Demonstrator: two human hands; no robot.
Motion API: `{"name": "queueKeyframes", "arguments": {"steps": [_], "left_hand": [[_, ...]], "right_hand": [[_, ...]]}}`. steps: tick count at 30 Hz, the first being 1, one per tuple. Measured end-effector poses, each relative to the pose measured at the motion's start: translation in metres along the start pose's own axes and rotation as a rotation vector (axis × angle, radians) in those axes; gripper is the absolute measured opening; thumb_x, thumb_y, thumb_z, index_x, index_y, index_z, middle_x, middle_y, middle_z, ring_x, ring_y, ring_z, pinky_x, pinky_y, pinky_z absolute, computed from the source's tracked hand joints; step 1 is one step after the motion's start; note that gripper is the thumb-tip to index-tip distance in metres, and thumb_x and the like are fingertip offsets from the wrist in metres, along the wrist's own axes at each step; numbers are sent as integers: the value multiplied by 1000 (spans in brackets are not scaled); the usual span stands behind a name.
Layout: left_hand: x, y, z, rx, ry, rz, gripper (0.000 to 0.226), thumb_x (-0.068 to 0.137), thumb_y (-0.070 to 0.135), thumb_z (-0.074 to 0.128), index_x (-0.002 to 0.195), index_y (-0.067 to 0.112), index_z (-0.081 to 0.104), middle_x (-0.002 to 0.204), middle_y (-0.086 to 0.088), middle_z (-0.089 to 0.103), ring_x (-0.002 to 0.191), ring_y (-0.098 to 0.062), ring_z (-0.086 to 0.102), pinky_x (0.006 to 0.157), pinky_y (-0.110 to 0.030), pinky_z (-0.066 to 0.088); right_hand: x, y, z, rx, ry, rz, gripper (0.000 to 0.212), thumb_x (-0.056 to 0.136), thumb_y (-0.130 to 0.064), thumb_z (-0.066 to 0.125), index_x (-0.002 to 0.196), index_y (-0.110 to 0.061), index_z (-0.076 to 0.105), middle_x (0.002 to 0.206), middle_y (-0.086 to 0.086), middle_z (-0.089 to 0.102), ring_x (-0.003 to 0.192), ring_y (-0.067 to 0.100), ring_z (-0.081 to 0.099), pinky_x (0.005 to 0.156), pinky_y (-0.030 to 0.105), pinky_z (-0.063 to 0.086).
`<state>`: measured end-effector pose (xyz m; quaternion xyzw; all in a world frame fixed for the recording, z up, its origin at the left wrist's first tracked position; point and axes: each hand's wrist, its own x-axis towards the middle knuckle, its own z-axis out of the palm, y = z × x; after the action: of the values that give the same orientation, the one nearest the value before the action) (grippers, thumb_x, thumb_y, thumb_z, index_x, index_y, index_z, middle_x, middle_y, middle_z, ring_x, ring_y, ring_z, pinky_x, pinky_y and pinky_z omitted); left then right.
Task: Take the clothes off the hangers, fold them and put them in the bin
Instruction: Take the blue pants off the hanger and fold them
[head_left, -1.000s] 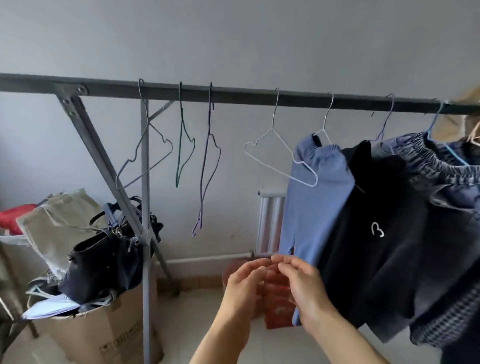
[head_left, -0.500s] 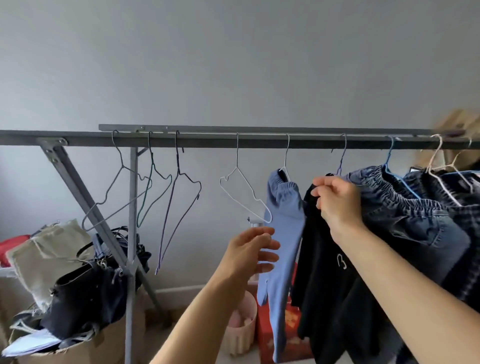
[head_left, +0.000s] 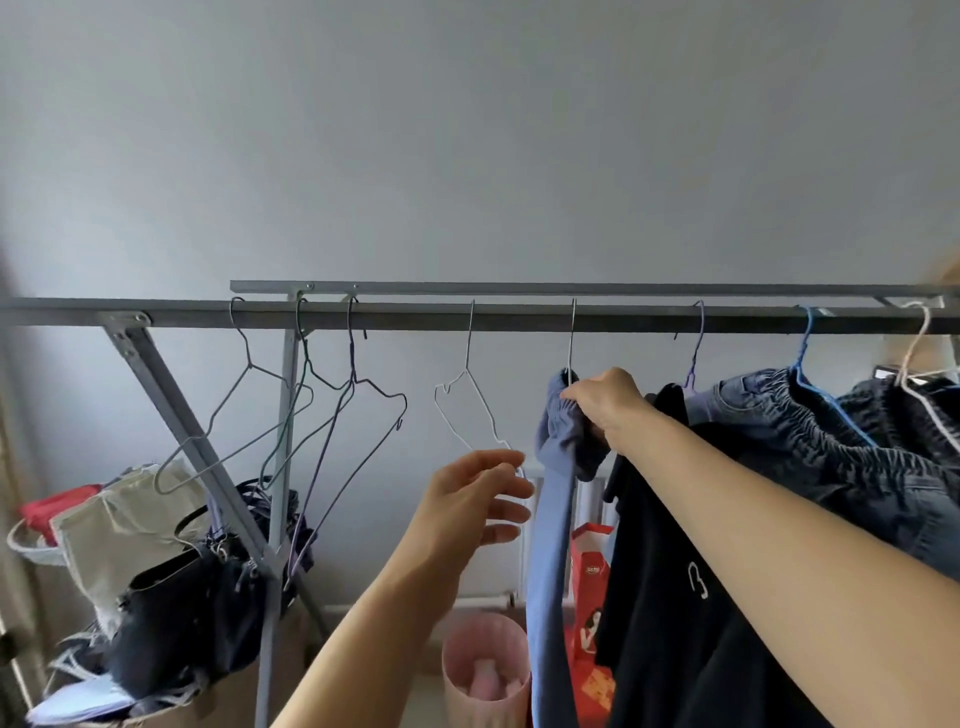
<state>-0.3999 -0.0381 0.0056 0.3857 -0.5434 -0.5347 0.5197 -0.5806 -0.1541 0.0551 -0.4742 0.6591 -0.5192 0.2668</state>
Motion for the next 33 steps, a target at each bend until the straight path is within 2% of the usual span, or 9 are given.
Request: {"name": "queueKeyframes", "arguments": {"steps": [5,8,13,15,19,23,26,29,33], "left_hand": [[6,11,9,77,2,130,20,100,12,51,106,15,70,89,-4,71,72,-14,63,64,-28,51],[12,14,19,173,3,258,20,100,17,54,115,25,63,99,2,69,83,-10,62,62,-24,50],[18,22,31,274,-132,348,40,93,6,61,125,26,48,102,18,63,58,-1,55,54,-14,44],[21,24,31,364,-127,326,35,90,6,64,118,21,50,105,6,60,56,-3,52,51,-14,41],[17,25,32,707,-157,244,19,89,27,66,98,19,51,99,-4,63,60,-11,48,55,-25,38],[3,30,37,1162,-73,364,35,83,47,66,81,17,50,75,1,56,71,-21,51,56,-31,34],[-6,29,36,1146,43,383,36,76,50,71,81,18,56,75,2,59,75,-23,56,57,-31,35],[-12,25,34,1183,84,392,41,74,51,70,61,17,52,59,1,49,64,-25,50,50,-30,30],[-26,26,28,1160,-241,414,45,74,51,74,58,14,54,54,1,42,53,-16,37,52,-29,28]], "right_hand": [[-21,-10,-8,63,34,-193,17,90,-9,57,79,-1,67,69,8,55,63,19,46,55,24,34],[-44,-16,-16,41,-70,-219,23,89,-10,59,67,-6,61,51,1,48,44,11,39,41,18,30],[-80,-13,-28,105,-206,-243,18,91,-19,66,85,-2,69,60,1,59,55,13,53,54,21,44],[-86,-8,-29,120,-198,-252,17,93,-15,63,88,0,69,63,3,57,59,14,53,59,24,45],[-98,4,-32,118,-176,-222,23,90,-8,60,67,-10,61,54,-1,53,49,9,48,52,22,41],[-103,13,-28,118,-79,-157,24,88,-6,53,65,-8,57,58,7,57,43,11,46,53,27,41],[-106,14,-27,172,-42,-85,25,88,0,47,66,-2,57,58,9,56,31,7,41,40,17,34],[-108,13,-23,148,14,-19,31,86,3,44,58,-5,55,47,5,51,31,10,38,37,15,29],[-104,16,-25,314,89,133,28,85,9,42,60,-2,46,26,-1,36,20,8,28,32,8,19]]}}
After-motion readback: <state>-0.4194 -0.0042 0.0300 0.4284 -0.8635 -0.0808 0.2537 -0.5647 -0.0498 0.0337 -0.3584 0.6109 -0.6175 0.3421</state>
